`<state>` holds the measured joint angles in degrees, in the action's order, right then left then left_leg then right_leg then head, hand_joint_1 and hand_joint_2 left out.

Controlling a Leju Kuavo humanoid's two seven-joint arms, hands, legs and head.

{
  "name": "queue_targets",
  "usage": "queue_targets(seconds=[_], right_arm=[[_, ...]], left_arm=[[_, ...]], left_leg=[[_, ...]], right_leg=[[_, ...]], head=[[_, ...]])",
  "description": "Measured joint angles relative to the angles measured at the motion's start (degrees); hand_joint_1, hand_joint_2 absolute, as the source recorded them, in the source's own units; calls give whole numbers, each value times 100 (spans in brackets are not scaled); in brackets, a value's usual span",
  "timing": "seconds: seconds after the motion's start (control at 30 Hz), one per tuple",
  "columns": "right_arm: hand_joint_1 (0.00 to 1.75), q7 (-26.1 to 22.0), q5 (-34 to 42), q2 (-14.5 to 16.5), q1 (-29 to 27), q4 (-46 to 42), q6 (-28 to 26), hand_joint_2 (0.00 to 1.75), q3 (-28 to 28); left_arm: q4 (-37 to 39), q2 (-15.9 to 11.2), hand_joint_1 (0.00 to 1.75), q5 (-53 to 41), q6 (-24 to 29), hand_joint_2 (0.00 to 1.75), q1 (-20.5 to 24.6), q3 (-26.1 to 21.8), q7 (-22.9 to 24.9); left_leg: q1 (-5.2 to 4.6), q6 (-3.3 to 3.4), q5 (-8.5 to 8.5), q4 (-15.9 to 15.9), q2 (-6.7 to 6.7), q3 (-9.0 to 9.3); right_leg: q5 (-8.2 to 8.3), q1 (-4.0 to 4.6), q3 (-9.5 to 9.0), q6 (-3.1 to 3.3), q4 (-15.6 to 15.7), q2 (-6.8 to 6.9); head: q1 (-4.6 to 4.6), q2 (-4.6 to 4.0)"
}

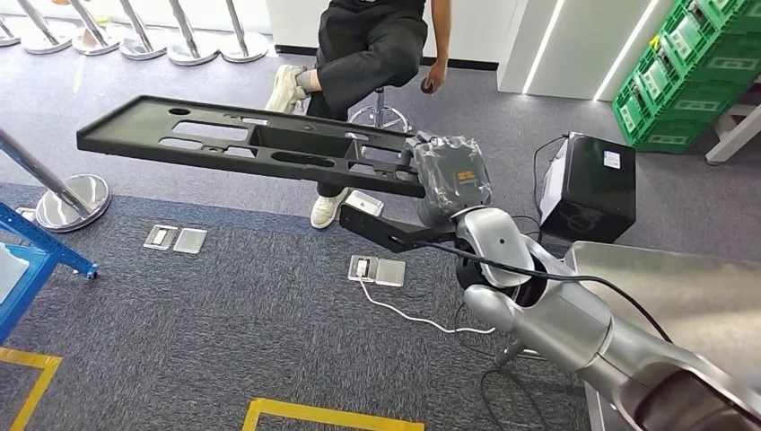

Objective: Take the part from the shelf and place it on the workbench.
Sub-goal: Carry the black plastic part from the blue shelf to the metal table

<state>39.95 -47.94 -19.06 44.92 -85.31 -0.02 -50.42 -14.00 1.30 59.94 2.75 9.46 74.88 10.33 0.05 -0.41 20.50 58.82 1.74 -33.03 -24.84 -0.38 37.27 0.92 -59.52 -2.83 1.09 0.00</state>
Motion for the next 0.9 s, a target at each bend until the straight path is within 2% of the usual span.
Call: queue_targets(seconds=[0.07,0.13,0.17,0.2,0.23,0.3,0.37,0.43,0.5,0.53,0.57,0.63,0.67,0.7,0.73,0.77,0.83,0.87,0.9], right_arm=[[175,-2,1,-12,10,16,0,175,0],[175,-4,6,-19,20,31,-1,175,-3],[175,-4,11,-20,22,41,-1,175,-5],[175,-3,19,-23,21,51,-2,175,-7],[175,-3,28,-26,20,61,-2,175,-8],[175,-3,42,-35,23,68,-2,175,-5],[175,-3,47,-39,29,68,-3,175,-1],[175,-2,47,-40,33,68,-3,175,1],[175,-1,32,-44,33,68,-1,175,5],[175,1,15,-46,34,68,3,175,11],[175,1,-6,-47,33,68,9,175,16],[175,1,-43,-46,27,68,30,175,23],[175,1,-54,-45,19,68,43,175,26],[175,2,-62,-45,10,68,55,175,28],[175,2,-66,-45,1,68,63,175,31],[175,2,-70,-45,-6,68,70,175,33],[175,1,-78,-46,-9,68,76,175,39],[175,1,-82,-46,-10,68,76,175,44],[175,2,-88,-46,-11,68,76,175,47]], left_arm=[[-2,6,0,-5,0,175,-3,2,-1],[-3,8,0,-14,0,175,-8,8,-3],[-3,8,0,-20,0,175,-10,11,-4],[-3,8,0,-26,-1,175,-11,13,-5],[-3,8,0,-34,-1,175,-11,13,-6],[-3,8,0,-48,-2,175,-11,13,-5],[-3,8,0,-55,-3,175,-12,13,-5],[-2,8,0,-55,-4,175,-13,13,-4],[-1,1,0,-55,-3,175,-13,13,-1],[-1,-3,0,-56,-3,175,-12,13,1],[0,-7,0,-57,-2,175,-6,13,2],[-1,-7,0,-60,-4,175,21,13,1],[-1,-7,0,-62,-5,175,37,13,-1],[-1,-7,0,-63,-7,175,48,13,-1],[-1,-7,0,-63,-8,175,53,13,-1],[-1,-7,0,-64,-9,175,49,13,2],[0,-7,0,-67,-9,175,26,14,9],[0,-7,0,-69,-9,175,16,14,11],[0,-6,0,-71,-10,175,8,15,10]], left_leg=[[27,57,-43,-70,-54,29],[24,82,-62,-87,-105,28],[18,87,-62,-82,-128,23],[13,89,-59,-75,-148,22],[9,90,-54,-68,-166,23],[2,81,-33,-52,-195,33],[-26,52,-12,-32,-223,27],[-47,11,-2,-26,-255,19],[-57,-42,40,1,-266,32],[-58,-71,120,98,-253,8],[-57,-102,258,307,-234,-67],[-43,-148,632,1016,-209,-365],[-41,-165,768,1368,-209,-515],[-39,-175,807,1577,-209,-602],[-33,-180,734,1580,-209,-599],[-22,-180,560,1368,-204,-501],[13,-173,162,636,-116,-196],[27,-156,58,320,-63,-78],[32,-133,24,140,-19,-20]], right_leg=[[-193,14,119,-58,-286,56],[-543,7,441,-93,-999,166],[-657,0,597,-98,-1339,202],[-677,-3,676,-95,-1522,226],[-590,-4,649,-82,-1480,238],[-225,13,305,-23,-786,293],[-33,64,-19,45,-121,387],[-54,99,-90,81,42,400],[-46,60,-103,116,78,354],[-41,38,-116,142,97,340],[-35,17,-130,166,116,329],[-38,14,-137,199,115,299],[-41,15,-138,204,109,277],[-45,15,-139,206,102,250],[-49,13,-140,204,92,216],[-54,10,-143,199,79,177],[-68,11,-137,171,48,99],[-70,16,-119,151,28,61],[-62,19,-96,124,16,33]], head=[[-59,0],[-162,0],[-213,0],[-259,0],[-308,0],[-393,0],[-456,0],[-469,0],[-460,0],[-441,0],[-411,0],[-333,0],[-304,0],[-283,0],[-262,0],[-242,0],[-201,0],[-185,0],[-177,0]])
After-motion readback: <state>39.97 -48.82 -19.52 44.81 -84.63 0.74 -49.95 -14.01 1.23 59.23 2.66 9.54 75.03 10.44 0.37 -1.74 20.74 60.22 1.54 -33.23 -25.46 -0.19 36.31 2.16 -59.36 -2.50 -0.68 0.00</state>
